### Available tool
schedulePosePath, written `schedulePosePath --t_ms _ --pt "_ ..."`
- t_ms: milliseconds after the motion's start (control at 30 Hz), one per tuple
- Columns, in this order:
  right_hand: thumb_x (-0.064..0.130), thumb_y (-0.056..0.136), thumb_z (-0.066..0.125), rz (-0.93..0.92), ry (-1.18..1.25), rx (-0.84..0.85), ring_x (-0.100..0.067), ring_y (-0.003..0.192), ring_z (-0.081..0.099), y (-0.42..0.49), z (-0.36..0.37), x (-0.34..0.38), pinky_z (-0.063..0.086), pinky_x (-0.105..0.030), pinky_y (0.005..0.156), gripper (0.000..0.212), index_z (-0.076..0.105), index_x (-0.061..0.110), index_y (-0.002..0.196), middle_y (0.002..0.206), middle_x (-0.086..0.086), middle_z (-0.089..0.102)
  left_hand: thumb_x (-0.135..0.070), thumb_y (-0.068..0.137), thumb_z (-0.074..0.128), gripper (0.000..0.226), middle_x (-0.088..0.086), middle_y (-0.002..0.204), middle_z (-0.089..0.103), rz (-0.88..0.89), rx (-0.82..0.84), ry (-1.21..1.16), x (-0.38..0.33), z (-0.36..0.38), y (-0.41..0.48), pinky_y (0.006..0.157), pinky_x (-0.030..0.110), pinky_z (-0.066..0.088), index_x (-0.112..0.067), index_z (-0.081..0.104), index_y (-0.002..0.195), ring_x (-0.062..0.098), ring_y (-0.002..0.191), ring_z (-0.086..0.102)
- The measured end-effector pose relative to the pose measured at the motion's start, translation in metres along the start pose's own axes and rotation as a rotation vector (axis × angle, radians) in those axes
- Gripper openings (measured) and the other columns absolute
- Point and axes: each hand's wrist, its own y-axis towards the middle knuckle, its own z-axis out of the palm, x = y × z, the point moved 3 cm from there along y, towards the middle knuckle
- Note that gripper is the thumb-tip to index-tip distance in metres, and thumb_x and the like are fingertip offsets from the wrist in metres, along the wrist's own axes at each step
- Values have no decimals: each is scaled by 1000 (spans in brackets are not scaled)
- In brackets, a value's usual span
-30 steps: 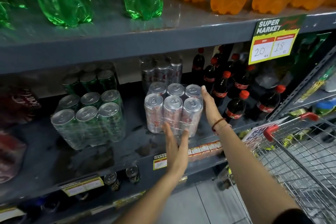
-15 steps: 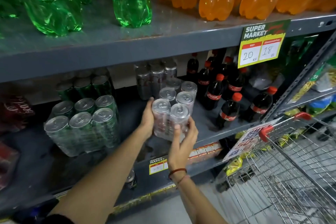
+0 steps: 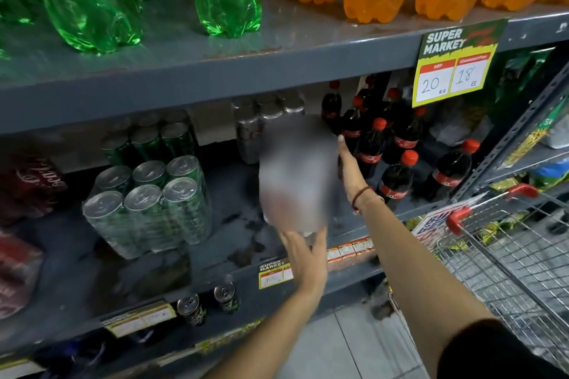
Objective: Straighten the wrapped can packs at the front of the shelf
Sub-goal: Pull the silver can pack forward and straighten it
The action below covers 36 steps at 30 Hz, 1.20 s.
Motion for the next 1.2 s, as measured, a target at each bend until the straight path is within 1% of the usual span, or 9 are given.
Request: schedulePosePath --t_ms 167,233,300,367,600,700,767,1067,1200 --pt "62 82 48 -124 0 -174 -17 117 50 -16 -1 -24 37 -40 109 62 49 18 126 122 1 53 -16 78 73 90 -17 131 31 -3 31 64 -4 -13 26 98 3 24 -12 13 145 -1 113 42" --pt "55 77 60 -195 75 -227 -20 116 55 -27 -3 -36 44 -33 104 58 53 16 120 124 -8 57 -16 71 77 99 -5 145 39 19 13 122 6 -28 52 109 22 31 -21 14 147 11 129 44" --pt "36 79 69 -225 103 -248 -8 109 56 -35 -7 -45 45 -13 92 48 51 19 120 125 -7 56 -23 65 80 99 0 145 44 29 51 183 18 -42 77 111 40 35 -31 20 145 17 131 45" --pt "25 76 73 -227 67 -219 -5 111 54 -36 -13 -53 43 -7 89 55 48 17 124 128 -4 54 -32 61 80 96 -1 143 48 33 114 212 26 -54 93 108 43 40 -36 25 141 16 127 49" --pt "15 66 83 -93 -267 -49 -20 123 53 -25 -28 -93 42 -45 108 84 38 18 136 134 -7 54 -35 71 76 81 4 126 64 88 86 414 42 -60 94 96 38 50 -22 36 141 21 113 61" --pt "33 59 82 -72 -370 -52 -22 125 52 -16 -30 -102 42 -50 107 91 35 24 137 135 -6 55 -41 72 74 83 5 120 68 100 49 474 46 -59 94 91 43 52 -25 33 142 25 109 63" --pt "22 64 83 -82 -417 -71 -24 126 51 -16 -29 -100 40 -49 109 90 34 19 139 135 -9 55 -42 72 72 83 6 116 70 113 33 498 50 -58 93 90 45 52 -27 31 143 27 107 65" --pt "-2 70 78 -164 -397 -44 -13 115 51 -39 -38 -94 42 -21 100 81 38 11 139 123 -4 57 -28 71 77 79 4 130 61 155 24 424 67 -67 74 100 45 48 -26 38 139 25 121 57" --pt "-3 71 77 -181 -380 -65 -11 113 51 -56 -42 -100 40 3 83 79 40 13 138 118 3 56 -23 68 80 79 1 128 63 171 23 402 70 -69 61 102 40 47 -23 42 138 17 119 58"
